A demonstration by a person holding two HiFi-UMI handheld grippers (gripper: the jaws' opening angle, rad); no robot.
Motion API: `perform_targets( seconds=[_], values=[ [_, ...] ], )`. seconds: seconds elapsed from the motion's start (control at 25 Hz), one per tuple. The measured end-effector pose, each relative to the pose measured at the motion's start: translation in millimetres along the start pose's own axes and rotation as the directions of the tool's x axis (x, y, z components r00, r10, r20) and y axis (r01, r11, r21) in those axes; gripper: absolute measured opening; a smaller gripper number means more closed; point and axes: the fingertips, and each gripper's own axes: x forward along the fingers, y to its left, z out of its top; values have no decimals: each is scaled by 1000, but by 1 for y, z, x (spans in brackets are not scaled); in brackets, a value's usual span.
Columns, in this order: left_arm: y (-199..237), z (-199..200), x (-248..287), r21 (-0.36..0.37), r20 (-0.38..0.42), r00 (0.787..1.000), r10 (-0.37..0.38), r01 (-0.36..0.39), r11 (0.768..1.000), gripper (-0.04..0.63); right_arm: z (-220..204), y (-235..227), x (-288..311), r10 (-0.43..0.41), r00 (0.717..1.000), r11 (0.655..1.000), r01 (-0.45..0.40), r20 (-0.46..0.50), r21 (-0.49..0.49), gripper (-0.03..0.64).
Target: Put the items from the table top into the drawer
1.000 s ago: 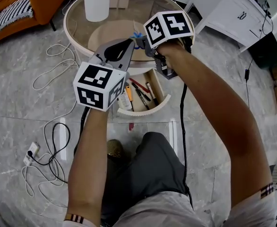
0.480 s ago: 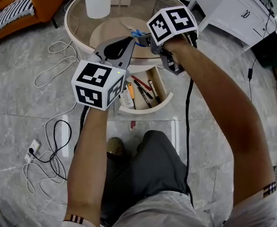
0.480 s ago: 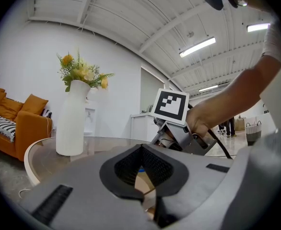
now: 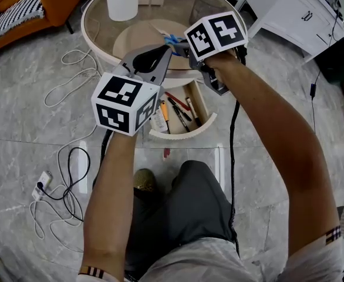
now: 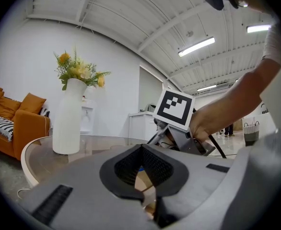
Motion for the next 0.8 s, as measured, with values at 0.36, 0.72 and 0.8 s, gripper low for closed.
perform_targets(
  seconds=[0.36,0.72,0.8],
  values=[
    [-11,-2,1,16,-14,1000,-6,6,1000,-2,1,-2,-24,-36,995,998,41,92,-45,74],
    [-21,-9,-11,39,-27,999,17,-16,999,-2,-19,14,-64,1,989,996,13,151,-87,74],
    [-27,-12,-15,53,-29,999,17,-15,998,-2,-26,20,-73,12,987,995,4,157,-101,74]
  ],
)
